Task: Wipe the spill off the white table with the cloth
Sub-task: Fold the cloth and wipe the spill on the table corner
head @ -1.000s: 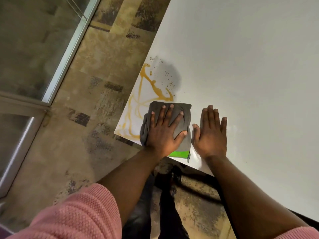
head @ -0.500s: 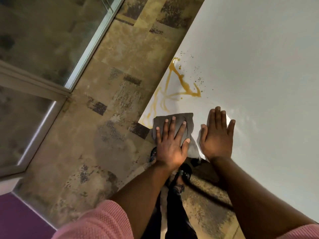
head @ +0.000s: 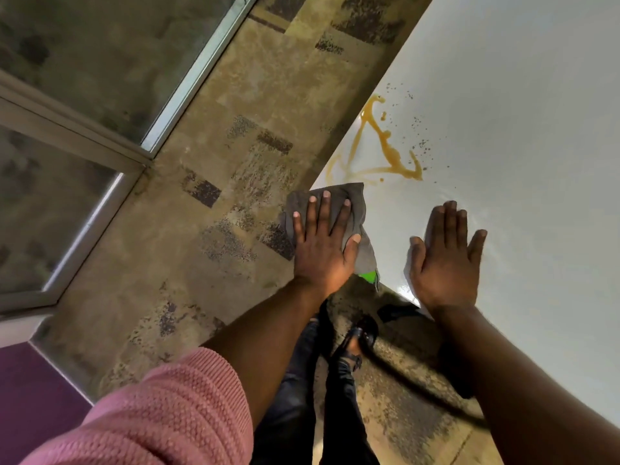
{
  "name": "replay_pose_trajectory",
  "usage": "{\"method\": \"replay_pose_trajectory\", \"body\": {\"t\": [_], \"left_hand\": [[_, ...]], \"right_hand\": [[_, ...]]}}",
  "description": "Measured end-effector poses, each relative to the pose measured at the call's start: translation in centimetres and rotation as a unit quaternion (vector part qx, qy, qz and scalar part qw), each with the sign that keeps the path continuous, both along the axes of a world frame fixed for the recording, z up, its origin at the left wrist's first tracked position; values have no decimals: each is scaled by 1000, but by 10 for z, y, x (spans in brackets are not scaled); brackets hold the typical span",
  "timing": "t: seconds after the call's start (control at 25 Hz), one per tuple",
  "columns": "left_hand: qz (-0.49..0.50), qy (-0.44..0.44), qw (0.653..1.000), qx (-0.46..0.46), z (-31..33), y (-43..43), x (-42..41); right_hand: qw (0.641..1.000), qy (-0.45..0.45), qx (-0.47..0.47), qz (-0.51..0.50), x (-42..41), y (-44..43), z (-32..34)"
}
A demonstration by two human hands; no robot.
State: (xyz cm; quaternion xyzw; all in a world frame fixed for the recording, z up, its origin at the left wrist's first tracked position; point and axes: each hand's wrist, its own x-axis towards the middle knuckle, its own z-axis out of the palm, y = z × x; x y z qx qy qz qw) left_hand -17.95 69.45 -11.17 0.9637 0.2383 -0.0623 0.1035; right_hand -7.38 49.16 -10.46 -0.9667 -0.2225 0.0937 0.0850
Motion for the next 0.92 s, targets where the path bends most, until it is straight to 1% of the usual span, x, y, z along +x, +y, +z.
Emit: {"method": "replay_pose_trajectory", "body": {"t": [0.08, 0.2, 0.24, 0.32, 0.44, 0.6, 0.68, 0.8, 0.92], "left_hand": [[0, -3, 1000, -4, 0, -7, -7], [-2, -13, 1000, -8, -3, -9, -17], [-1, -16, 1000, -12, -4, -8, -18], [22, -14, 1000, -11, -6, -5, -13], [71, -17, 997, -13, -8, 6, 0], [1, -3, 1000, 6, -4, 44, 18], [-18, 1, 1000, 7, -1, 54, 23], [-25, 15, 1000, 9, 1, 44, 17], [-52, -4, 999, 8, -3, 37, 1]], "right_hand": [[999, 7, 22, 43, 4, 8, 3], [987, 27, 64, 147, 0, 49, 5], [985, 34, 63, 156, -3, 63, 4], [988, 37, 46, 141, -9, 77, 0], [990, 24, 42, 135, -10, 72, -7], [991, 28, 32, 128, -9, 72, -5], [991, 31, 28, 125, -12, 72, -4], [991, 41, 25, 129, -9, 70, 0], [990, 53, 21, 126, -11, 69, 1]]}}
